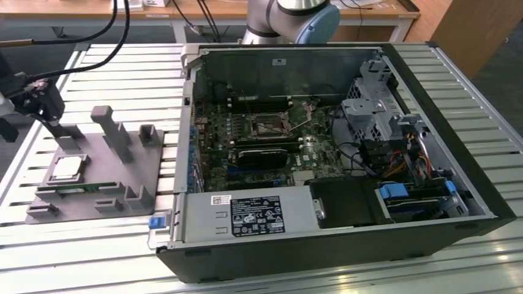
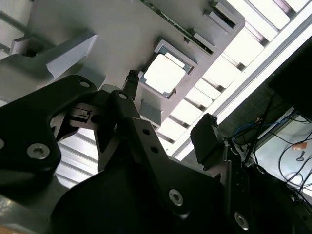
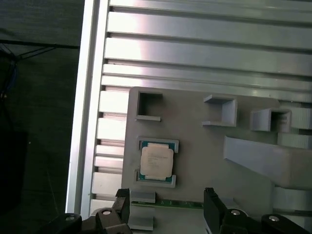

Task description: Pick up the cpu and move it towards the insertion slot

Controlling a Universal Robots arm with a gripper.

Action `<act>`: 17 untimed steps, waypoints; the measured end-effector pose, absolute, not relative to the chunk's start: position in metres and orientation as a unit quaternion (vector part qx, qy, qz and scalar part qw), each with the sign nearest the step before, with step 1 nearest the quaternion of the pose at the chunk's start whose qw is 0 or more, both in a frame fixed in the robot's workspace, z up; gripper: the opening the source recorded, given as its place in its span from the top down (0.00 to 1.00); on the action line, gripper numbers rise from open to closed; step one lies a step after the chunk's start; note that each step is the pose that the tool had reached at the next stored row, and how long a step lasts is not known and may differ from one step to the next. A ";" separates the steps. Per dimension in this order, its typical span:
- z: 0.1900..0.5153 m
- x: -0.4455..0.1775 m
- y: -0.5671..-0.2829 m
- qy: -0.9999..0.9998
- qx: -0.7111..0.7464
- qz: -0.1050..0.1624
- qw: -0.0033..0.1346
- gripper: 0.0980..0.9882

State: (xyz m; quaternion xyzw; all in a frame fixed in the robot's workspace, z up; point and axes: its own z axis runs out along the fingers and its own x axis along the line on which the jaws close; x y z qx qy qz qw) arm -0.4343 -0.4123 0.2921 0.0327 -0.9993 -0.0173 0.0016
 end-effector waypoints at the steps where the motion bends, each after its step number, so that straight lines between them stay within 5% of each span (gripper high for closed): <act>1: 0.290 -0.434 -0.412 -0.999 0.033 -0.017 0.002 0.32; 6: 0.281 -0.434 -0.413 -0.999 0.035 -0.017 0.002 0.23; 17: 0.261 -0.434 -0.413 -0.999 0.036 -0.017 0.002 0.23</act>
